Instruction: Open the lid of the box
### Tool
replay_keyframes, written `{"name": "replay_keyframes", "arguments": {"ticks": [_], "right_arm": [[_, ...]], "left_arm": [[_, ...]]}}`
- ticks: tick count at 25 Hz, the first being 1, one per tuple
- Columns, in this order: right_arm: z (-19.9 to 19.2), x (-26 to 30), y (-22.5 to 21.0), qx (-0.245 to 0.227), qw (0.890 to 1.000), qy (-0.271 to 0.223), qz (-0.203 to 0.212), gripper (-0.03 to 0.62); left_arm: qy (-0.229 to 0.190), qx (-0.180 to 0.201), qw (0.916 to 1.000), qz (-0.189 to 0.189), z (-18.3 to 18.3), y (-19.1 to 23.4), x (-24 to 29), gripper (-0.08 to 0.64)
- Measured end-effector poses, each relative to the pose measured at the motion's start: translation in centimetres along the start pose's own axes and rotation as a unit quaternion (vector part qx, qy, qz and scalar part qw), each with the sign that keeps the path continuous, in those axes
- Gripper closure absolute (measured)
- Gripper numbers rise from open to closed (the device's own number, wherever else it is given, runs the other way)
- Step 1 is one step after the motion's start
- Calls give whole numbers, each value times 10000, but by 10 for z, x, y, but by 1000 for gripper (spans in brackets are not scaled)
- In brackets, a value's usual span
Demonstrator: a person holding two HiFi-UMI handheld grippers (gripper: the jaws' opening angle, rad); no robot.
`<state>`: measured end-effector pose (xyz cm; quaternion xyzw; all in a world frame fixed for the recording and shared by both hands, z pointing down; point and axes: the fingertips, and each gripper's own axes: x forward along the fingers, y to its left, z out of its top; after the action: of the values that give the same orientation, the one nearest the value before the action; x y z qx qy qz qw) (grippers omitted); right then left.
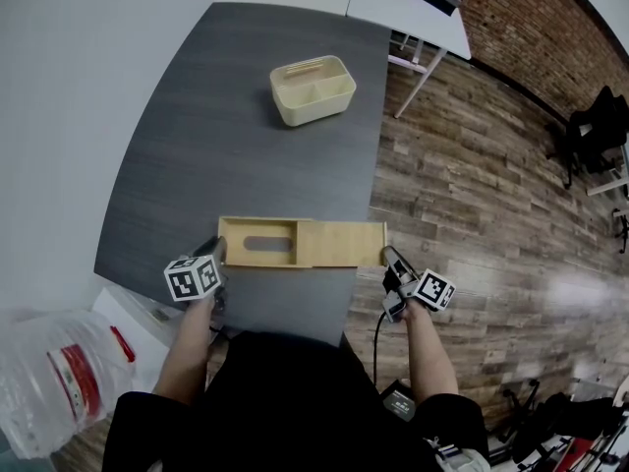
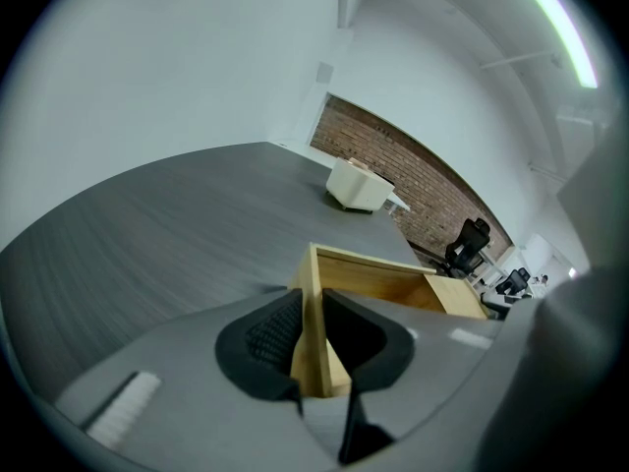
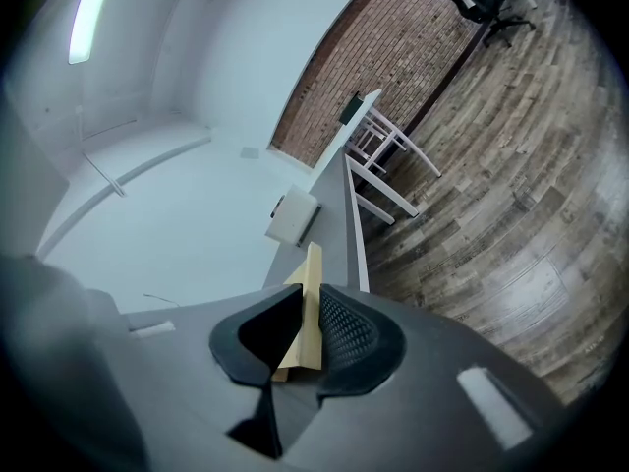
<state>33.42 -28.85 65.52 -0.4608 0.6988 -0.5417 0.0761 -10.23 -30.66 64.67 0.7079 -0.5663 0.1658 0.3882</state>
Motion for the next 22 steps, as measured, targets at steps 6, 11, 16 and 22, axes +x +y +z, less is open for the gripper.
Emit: {"name": "replay_keyframes", "arguments": {"ticks": [6,11,16,22], "right_arm": [[-1,-2,-4,49,10000,-8,-75,535],[6,-2,-4,-33,10000,-60,-54,535],[4,-3,-3,44,10000,-28,-25,535],[4,-4,-4,86,10000,-44,-23,537]], "left_arm": [[-2,-6,10000,17,0,0,0,495],[-14,1,10000,-7,-1,0,0,495],[-9,-24,10000,-9,0,0,0,495],[-11,-47,10000,8,-1,0,2,495]]}}
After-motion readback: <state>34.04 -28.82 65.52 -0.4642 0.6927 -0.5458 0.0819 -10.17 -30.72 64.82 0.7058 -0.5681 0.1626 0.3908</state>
